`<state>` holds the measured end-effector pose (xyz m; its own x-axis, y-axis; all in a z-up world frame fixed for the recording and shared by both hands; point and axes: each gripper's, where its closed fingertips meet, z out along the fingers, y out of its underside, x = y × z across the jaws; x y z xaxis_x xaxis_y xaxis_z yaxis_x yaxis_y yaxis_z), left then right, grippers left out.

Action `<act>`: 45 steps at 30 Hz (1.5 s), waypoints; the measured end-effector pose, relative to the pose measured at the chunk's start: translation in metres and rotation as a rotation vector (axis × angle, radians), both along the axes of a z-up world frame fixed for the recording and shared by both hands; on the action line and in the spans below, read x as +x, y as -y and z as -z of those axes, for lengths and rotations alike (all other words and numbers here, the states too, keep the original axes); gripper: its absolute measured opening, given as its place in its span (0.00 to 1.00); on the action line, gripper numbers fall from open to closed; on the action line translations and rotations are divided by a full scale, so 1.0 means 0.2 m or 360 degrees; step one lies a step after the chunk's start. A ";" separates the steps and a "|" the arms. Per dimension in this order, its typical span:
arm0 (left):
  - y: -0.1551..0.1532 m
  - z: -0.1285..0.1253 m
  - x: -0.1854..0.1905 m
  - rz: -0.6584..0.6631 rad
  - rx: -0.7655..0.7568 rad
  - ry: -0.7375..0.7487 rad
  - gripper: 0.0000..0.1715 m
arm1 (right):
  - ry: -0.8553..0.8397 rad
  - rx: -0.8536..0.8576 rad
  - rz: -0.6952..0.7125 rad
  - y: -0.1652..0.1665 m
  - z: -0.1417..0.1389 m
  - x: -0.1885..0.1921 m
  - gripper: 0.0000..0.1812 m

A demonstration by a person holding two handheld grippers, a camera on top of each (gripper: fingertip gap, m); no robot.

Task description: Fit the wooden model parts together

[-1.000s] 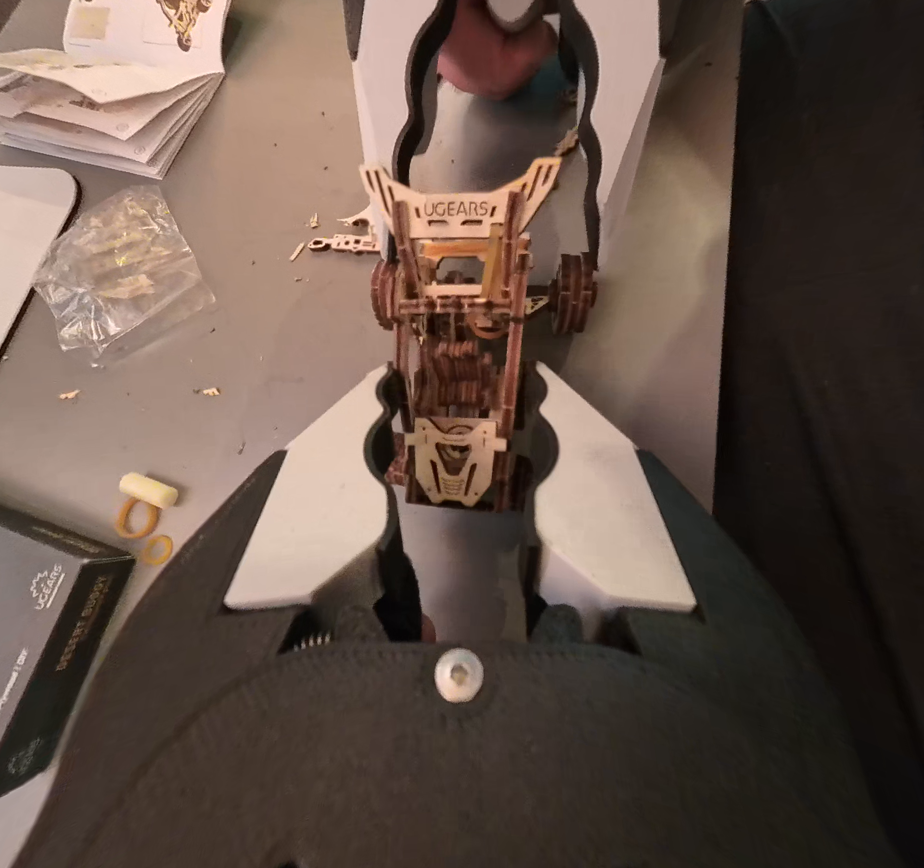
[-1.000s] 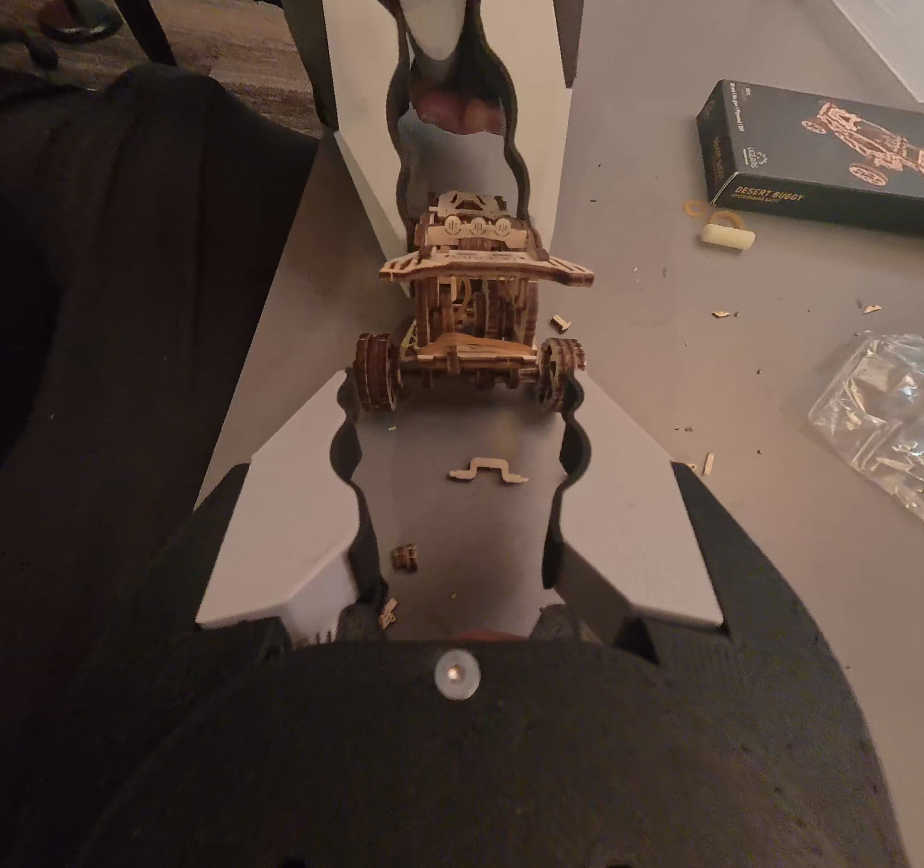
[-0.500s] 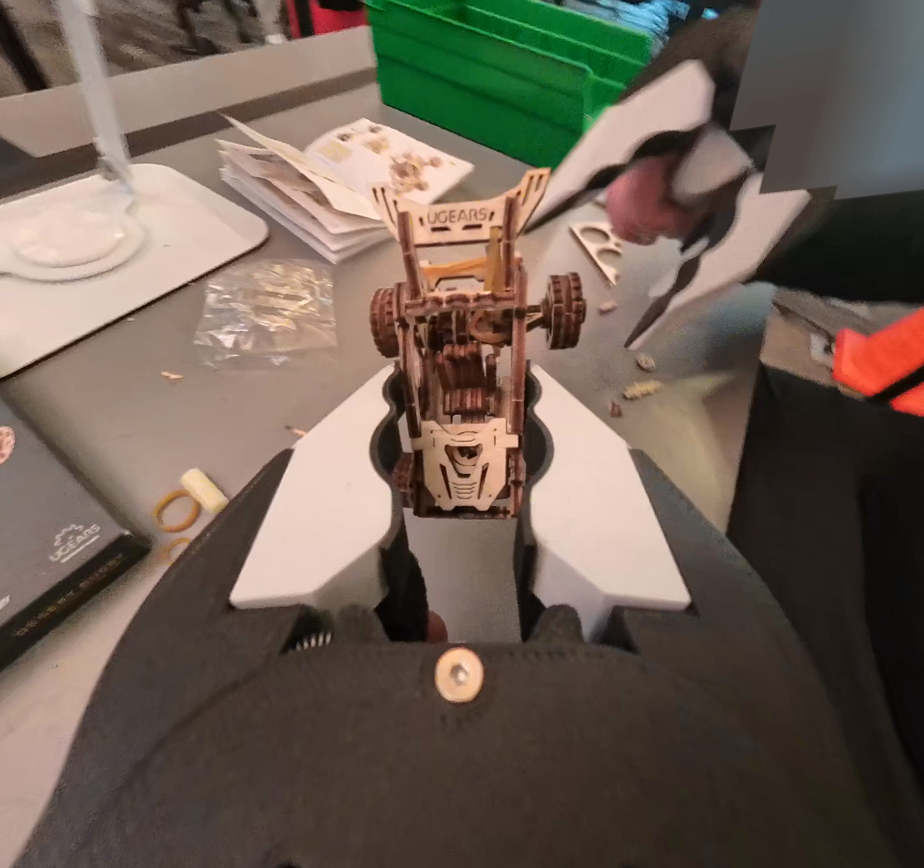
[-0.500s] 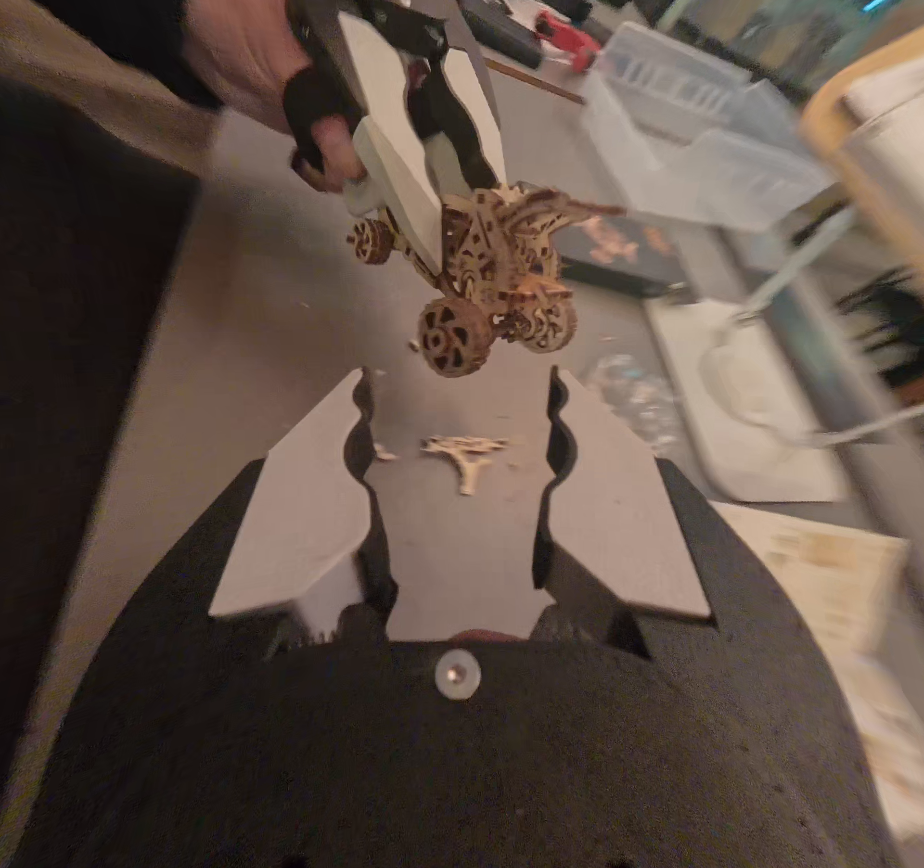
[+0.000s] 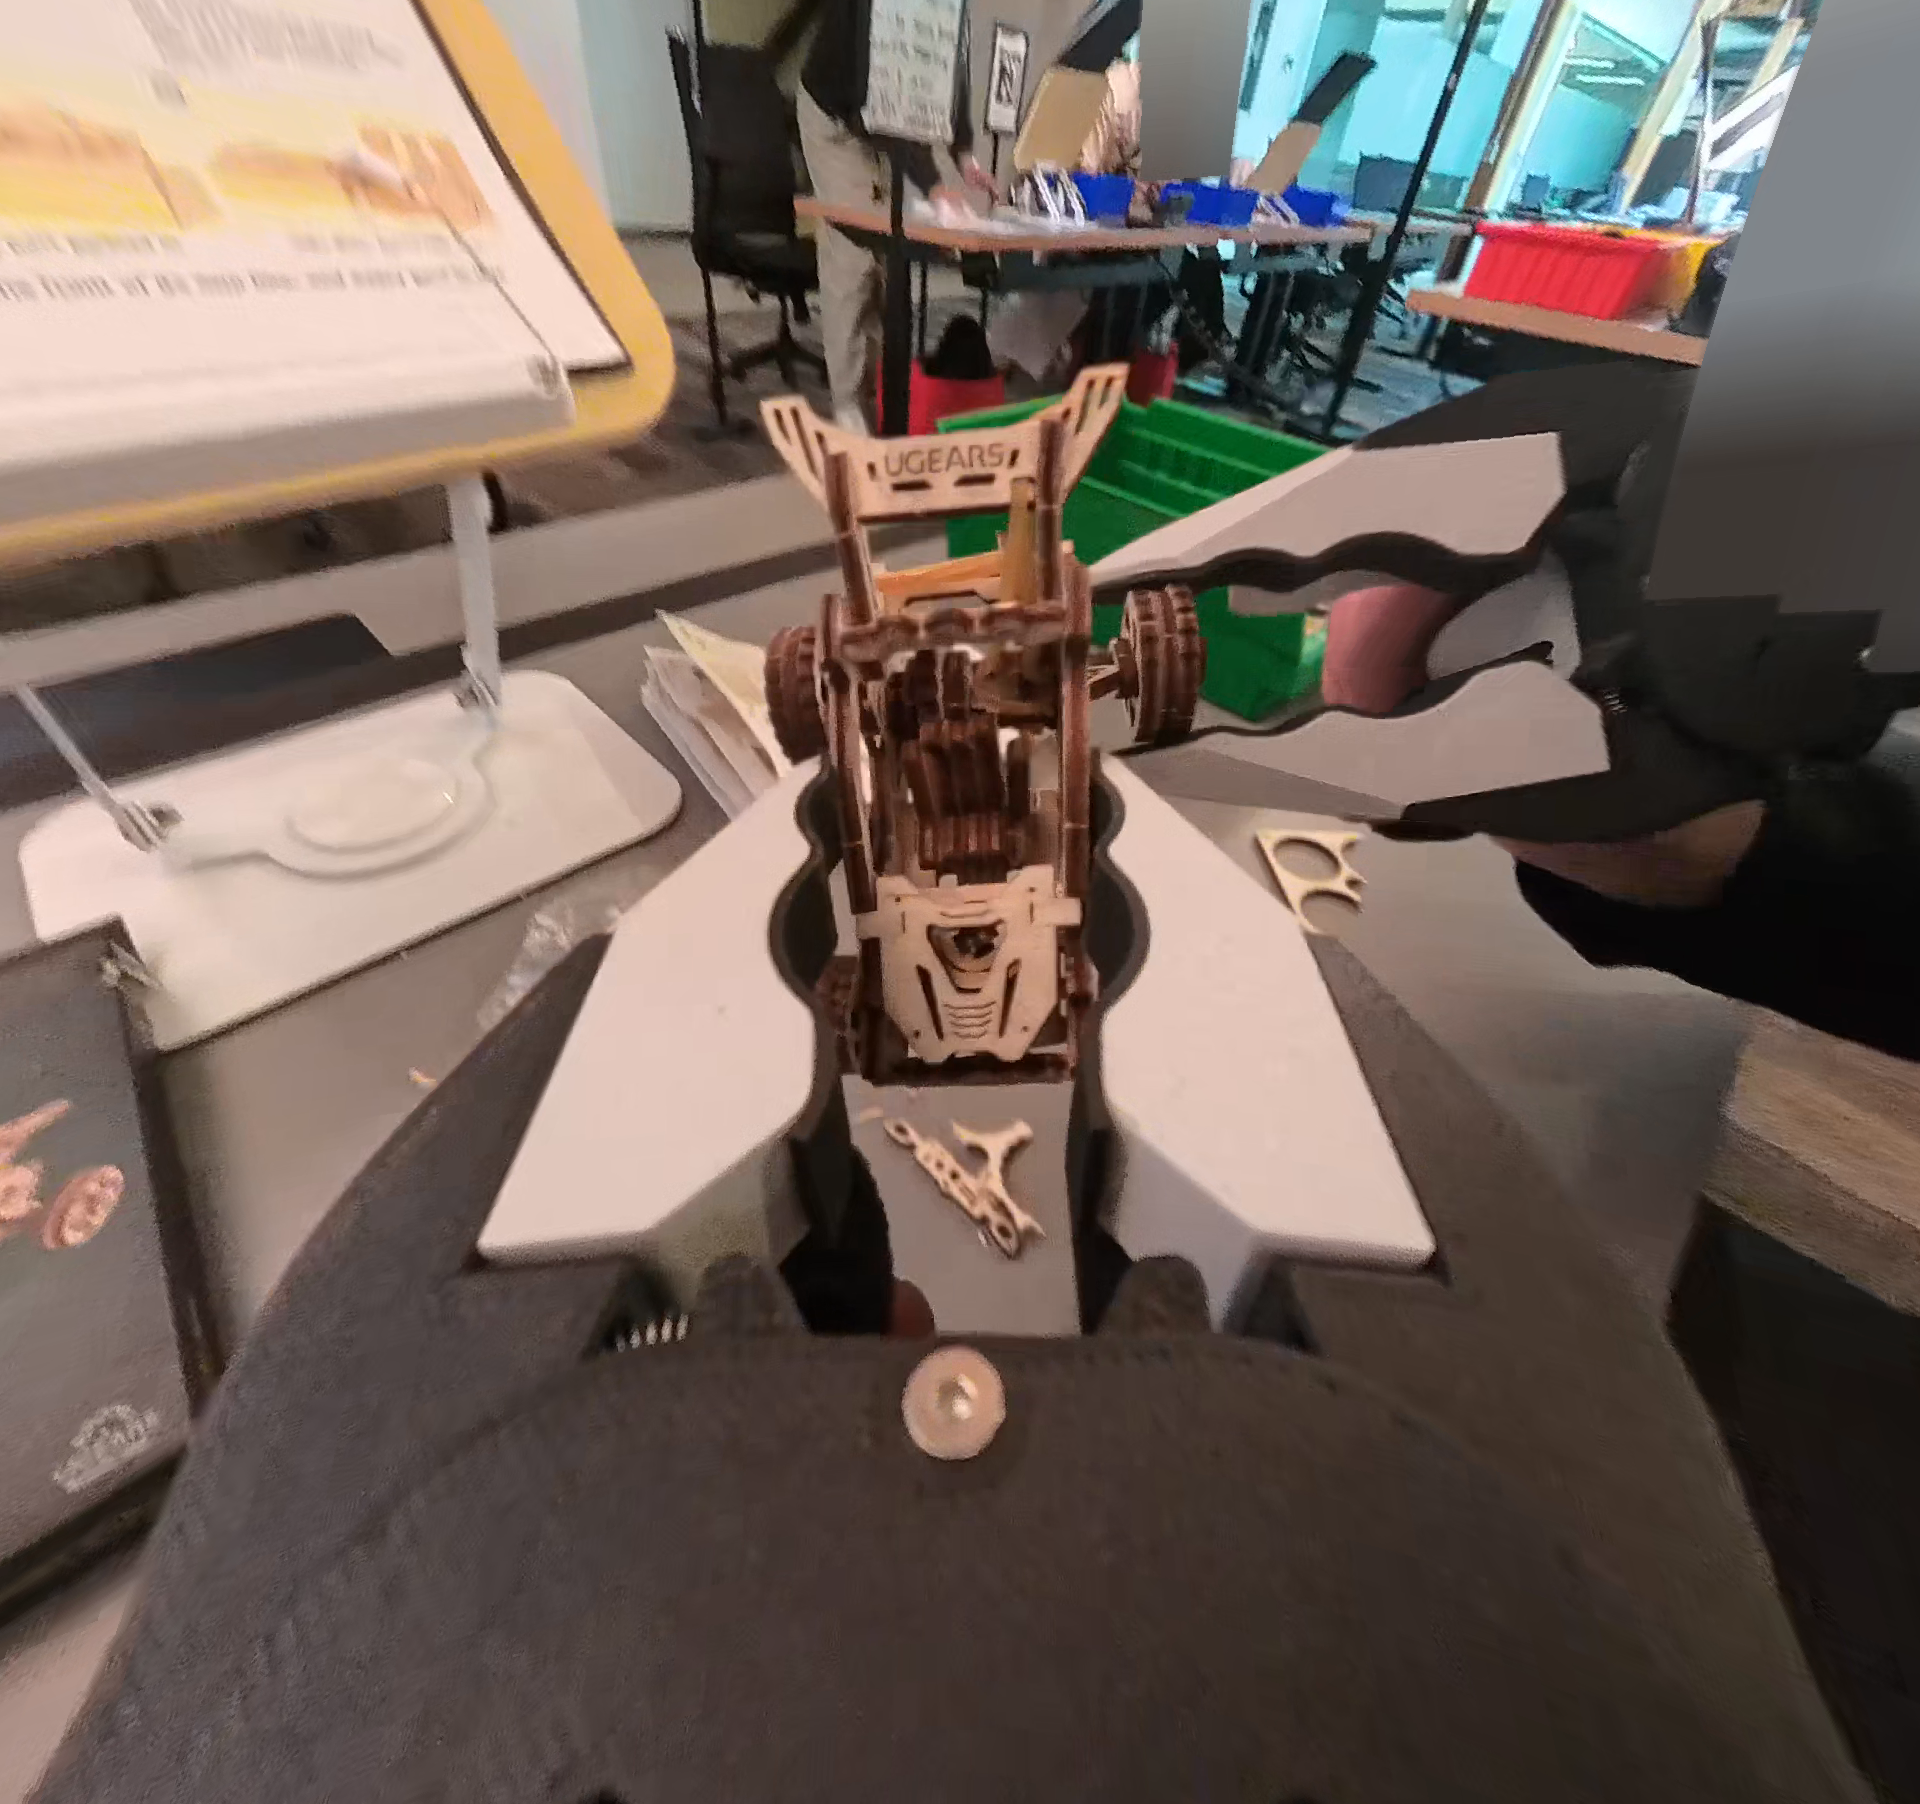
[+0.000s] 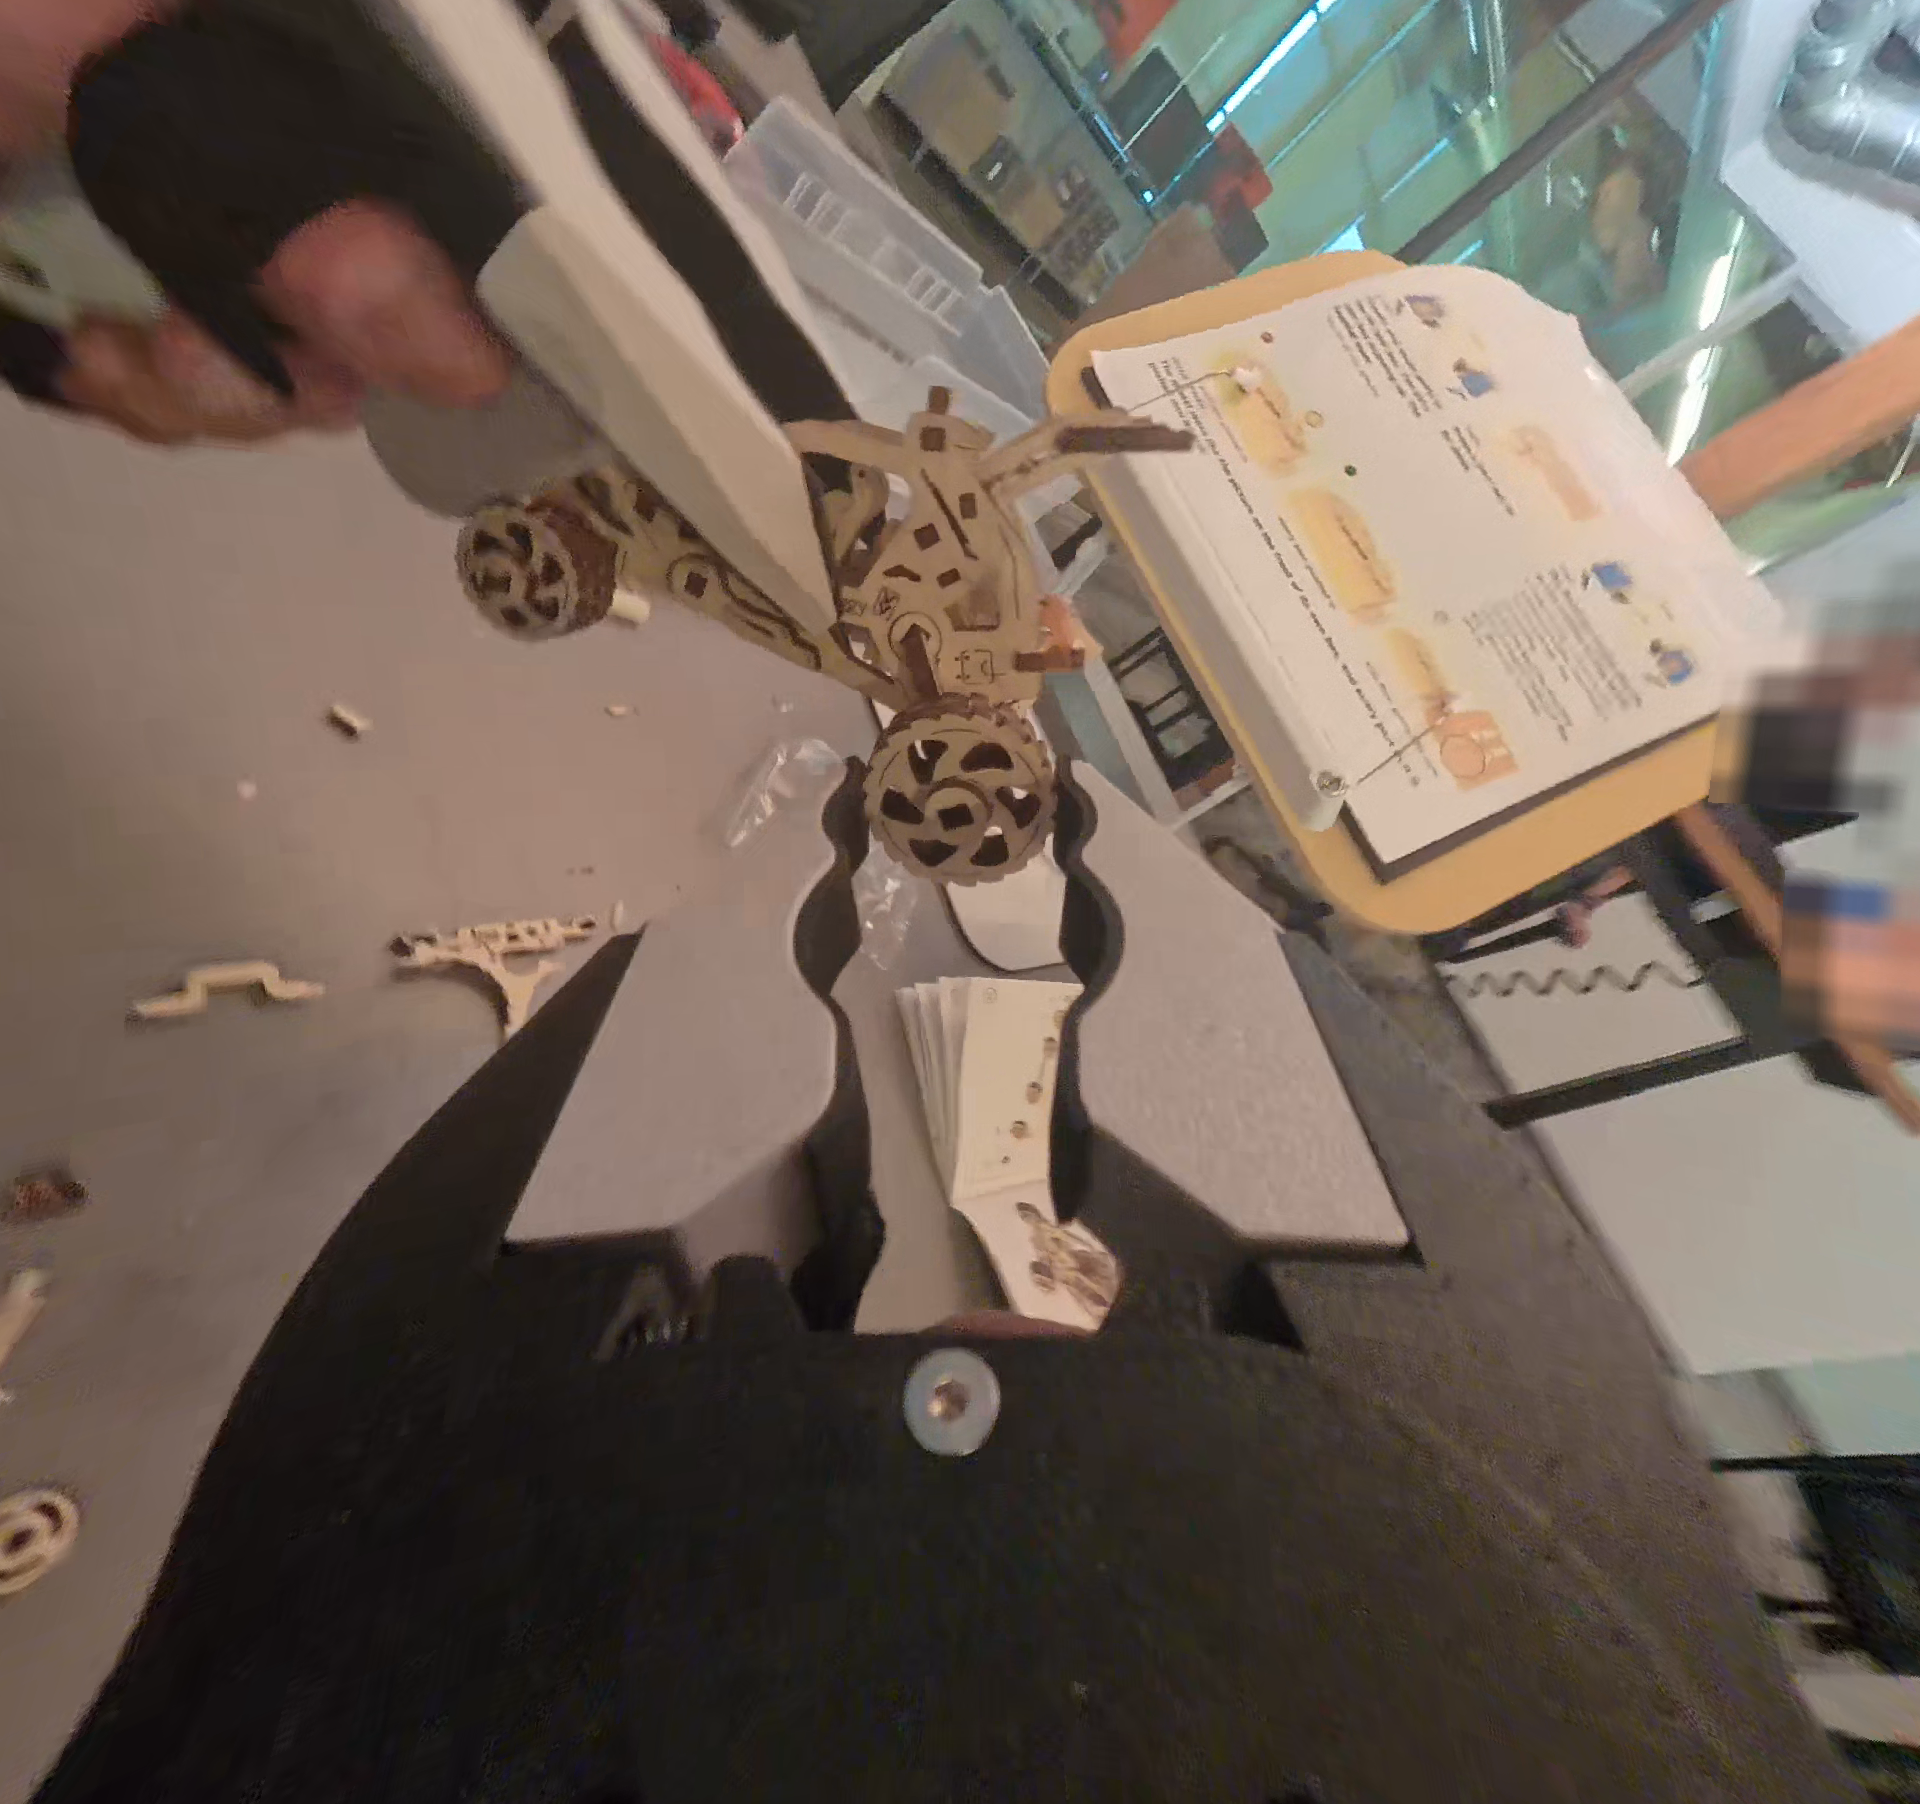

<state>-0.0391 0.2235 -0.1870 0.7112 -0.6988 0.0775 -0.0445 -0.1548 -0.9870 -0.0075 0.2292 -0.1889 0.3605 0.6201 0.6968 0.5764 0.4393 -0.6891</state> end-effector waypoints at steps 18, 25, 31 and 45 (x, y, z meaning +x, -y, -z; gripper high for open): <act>-0.13 -0.20 0.13 -0.0240 0.0505 -0.0318 0.24 | -0.0105 0.0226 0.0083 -0.12 -0.17 0.14 0.16; -0.14 -0.29 0.16 -0.0317 0.0675 -0.0383 0.24 | -0.0831 -0.0560 -0.0118 -0.15 -0.25 0.18 0.16; -0.14 -0.26 0.15 -0.0389 0.0762 -0.0442 0.25 | -0.1602 -0.1548 -0.0543 -0.20 -0.27 0.21 0.11; -0.10 -0.36 0.18 -0.0395 0.0830 -0.0360 0.24 | -0.0520 -0.0185 -0.0068 -0.14 -0.28 0.21 0.16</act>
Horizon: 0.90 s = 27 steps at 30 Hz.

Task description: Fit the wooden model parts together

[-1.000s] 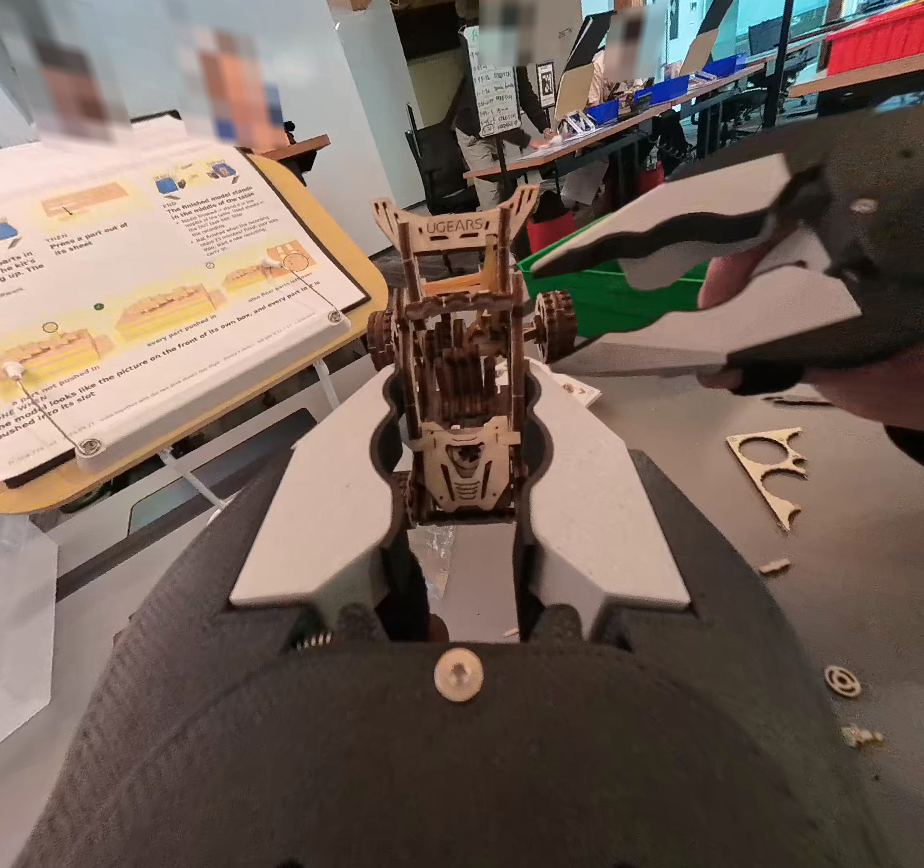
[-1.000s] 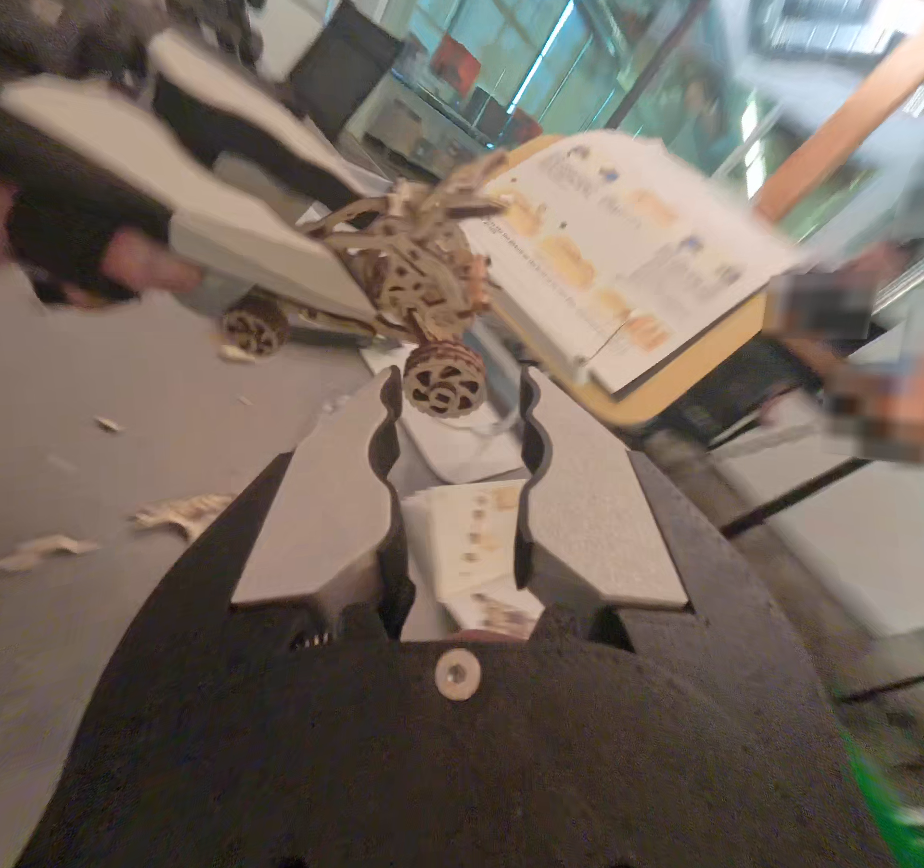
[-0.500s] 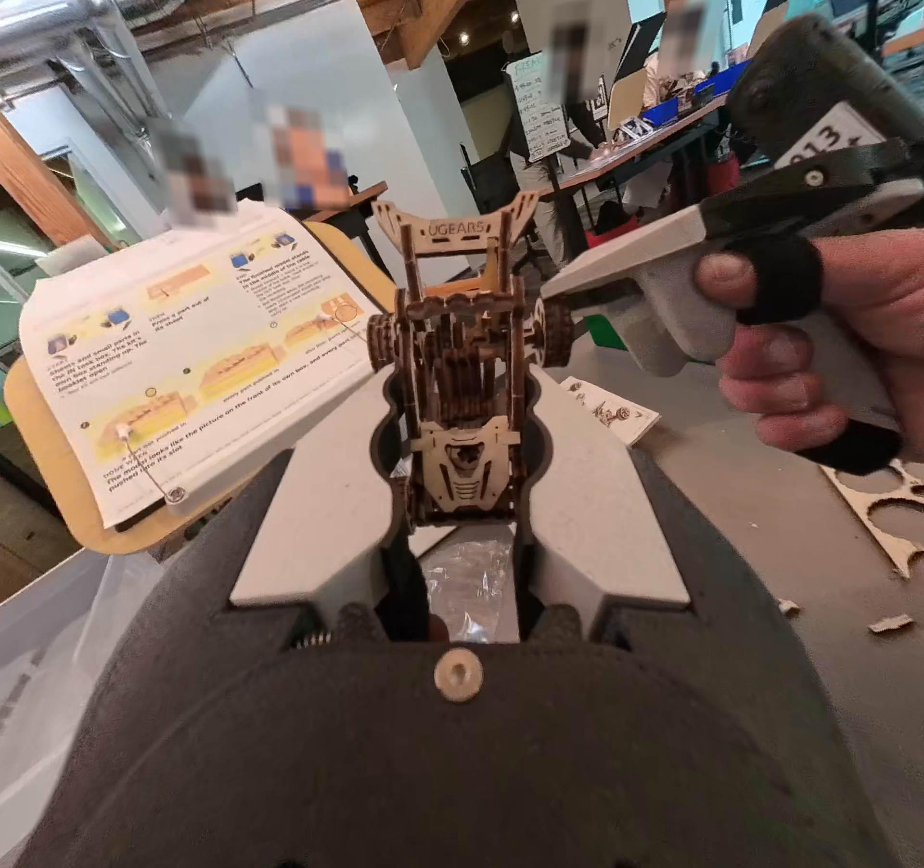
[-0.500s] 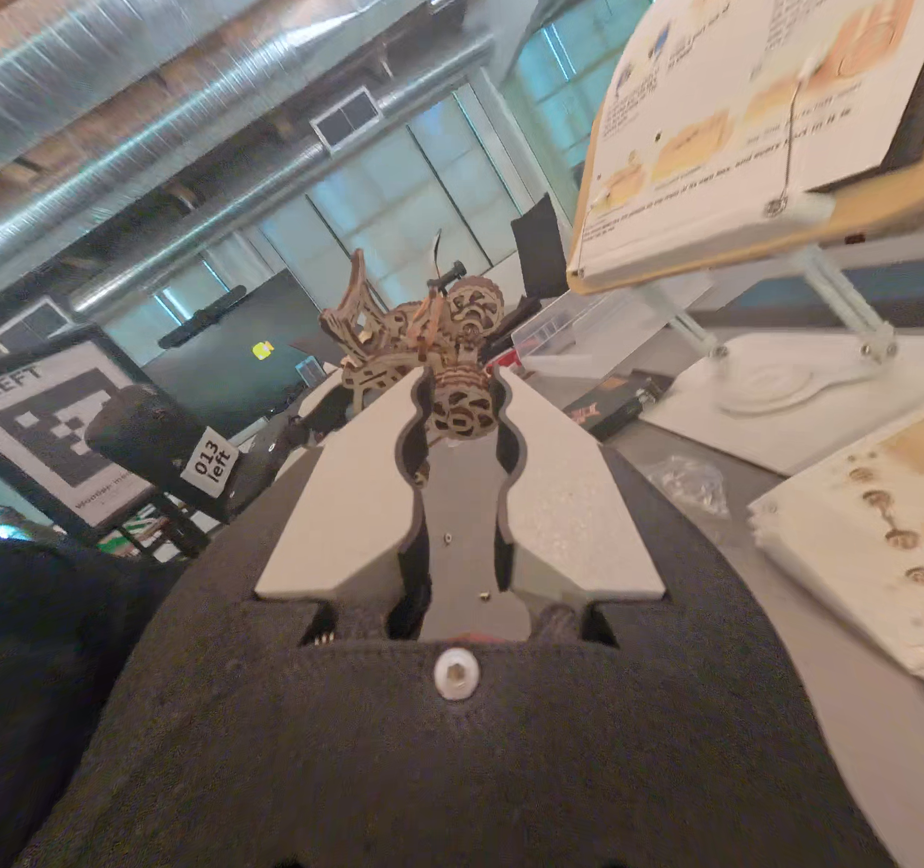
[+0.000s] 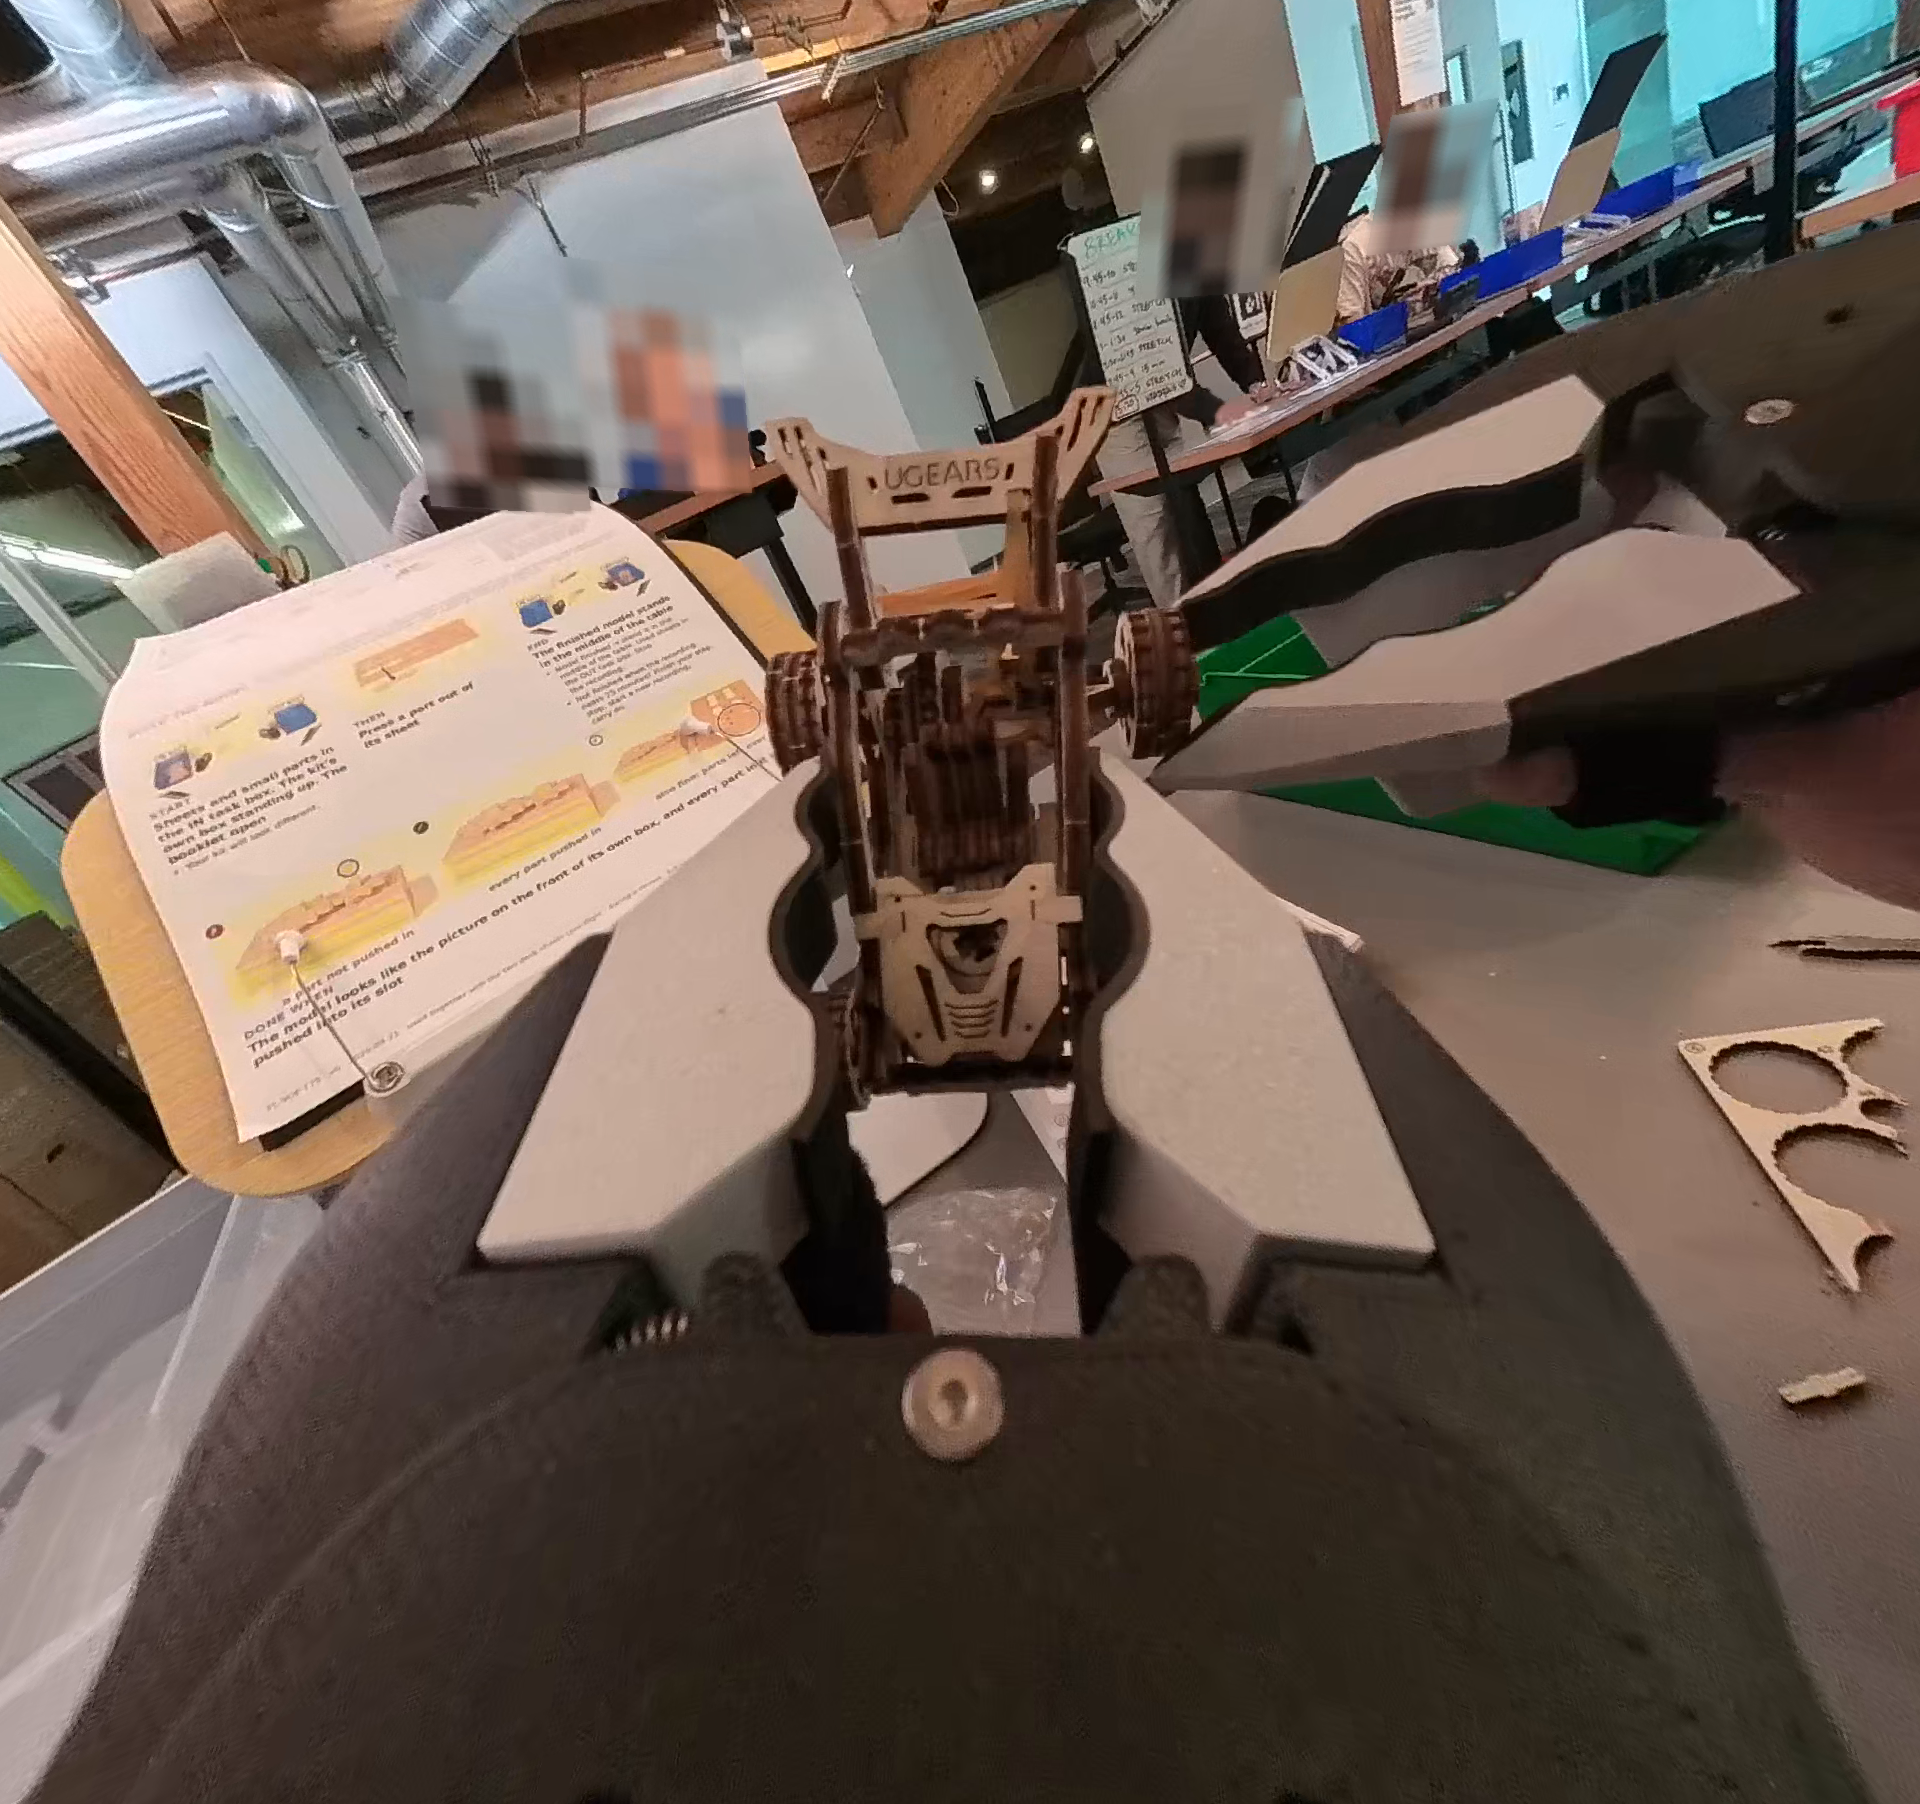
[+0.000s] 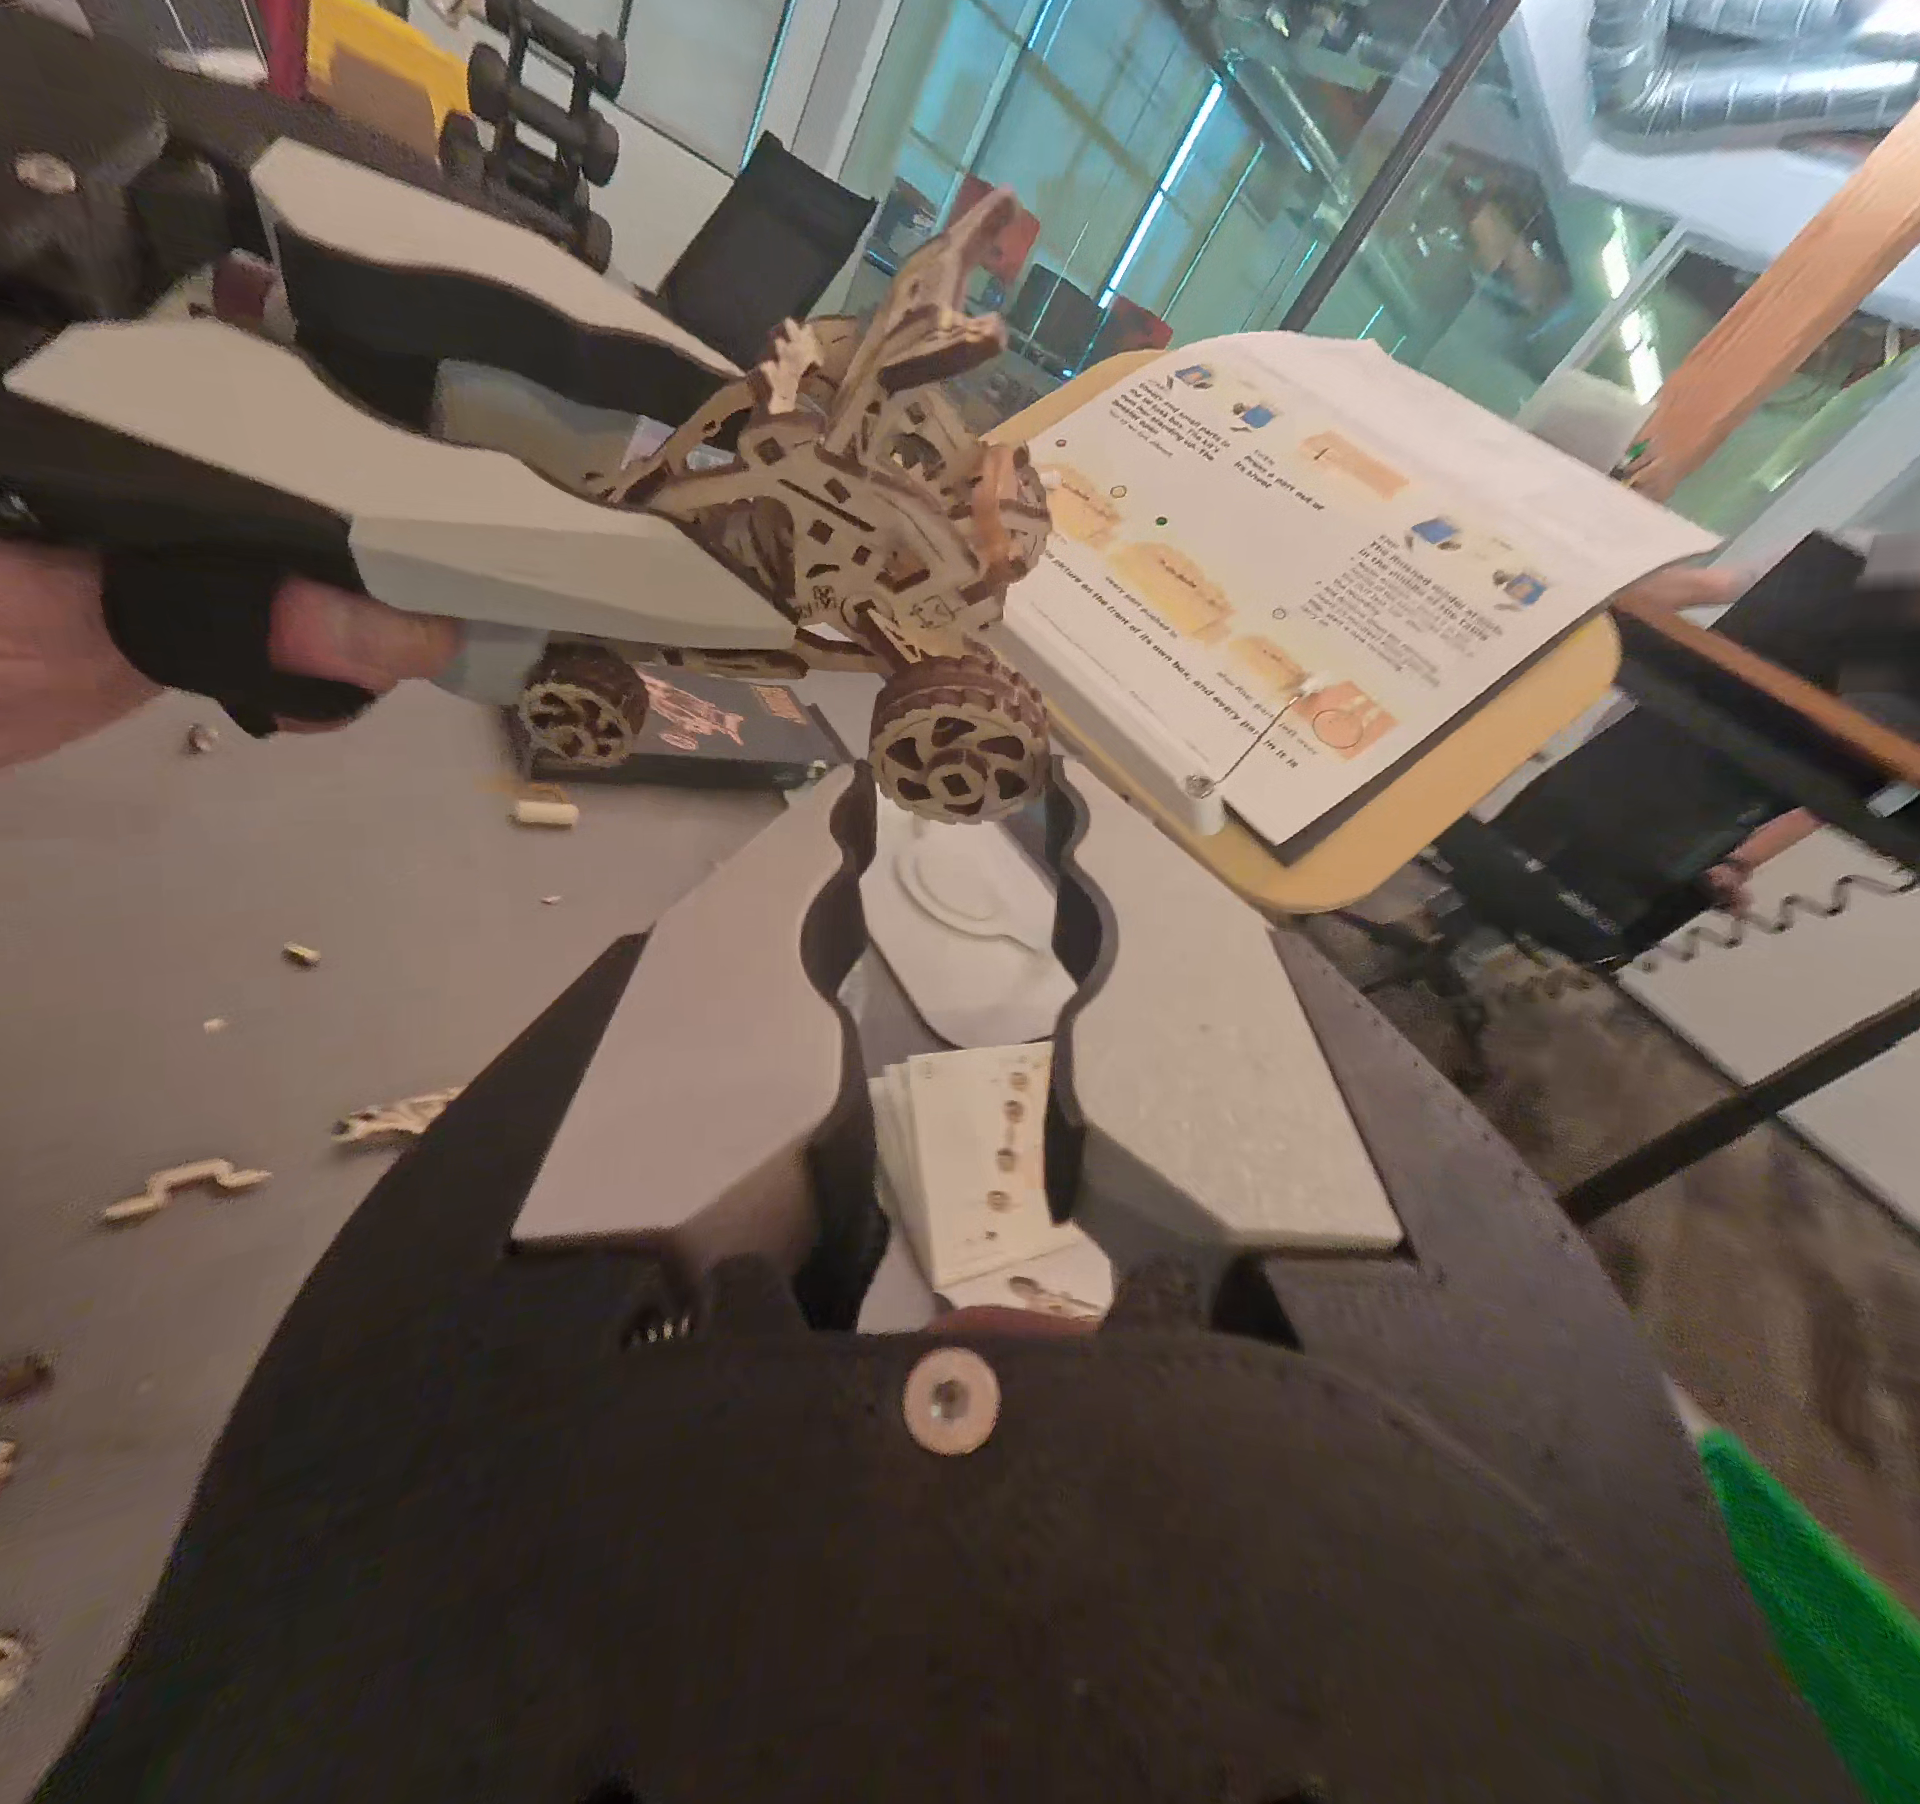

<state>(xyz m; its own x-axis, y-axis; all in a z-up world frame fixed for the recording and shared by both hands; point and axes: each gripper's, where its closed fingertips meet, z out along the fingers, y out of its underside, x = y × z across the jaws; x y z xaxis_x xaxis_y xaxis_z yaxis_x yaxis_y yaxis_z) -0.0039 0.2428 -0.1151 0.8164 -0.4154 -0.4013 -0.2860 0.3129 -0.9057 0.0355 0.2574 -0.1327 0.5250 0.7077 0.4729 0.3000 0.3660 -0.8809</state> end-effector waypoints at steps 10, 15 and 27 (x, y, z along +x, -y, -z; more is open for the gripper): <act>0.00 -0.02 -0.02 -0.0065 0.0129 -0.0065 0.24 | -0.1089 -0.1418 -0.0760 0.03 -0.03 -0.05 0.16; 0.01 -0.01 -0.02 -0.0045 0.0082 -0.0035 0.24 | -0.0610 -0.0636 -0.0308 -0.01 -0.03 0.00 0.26; 0.00 0.03 -0.05 -0.0066 0.0088 -0.0052 0.24 | -0.0551 -0.0729 -0.0340 0.03 -0.02 -0.07 0.16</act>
<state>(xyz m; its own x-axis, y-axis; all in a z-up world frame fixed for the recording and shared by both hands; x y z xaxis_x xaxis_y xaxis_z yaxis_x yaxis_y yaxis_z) -0.0138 0.2437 -0.1201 0.8185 -0.3576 -0.4497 -0.3292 0.3496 -0.8772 0.0220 0.2514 -0.1292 0.4175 0.9054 -0.0772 -0.0699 -0.0527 -0.9962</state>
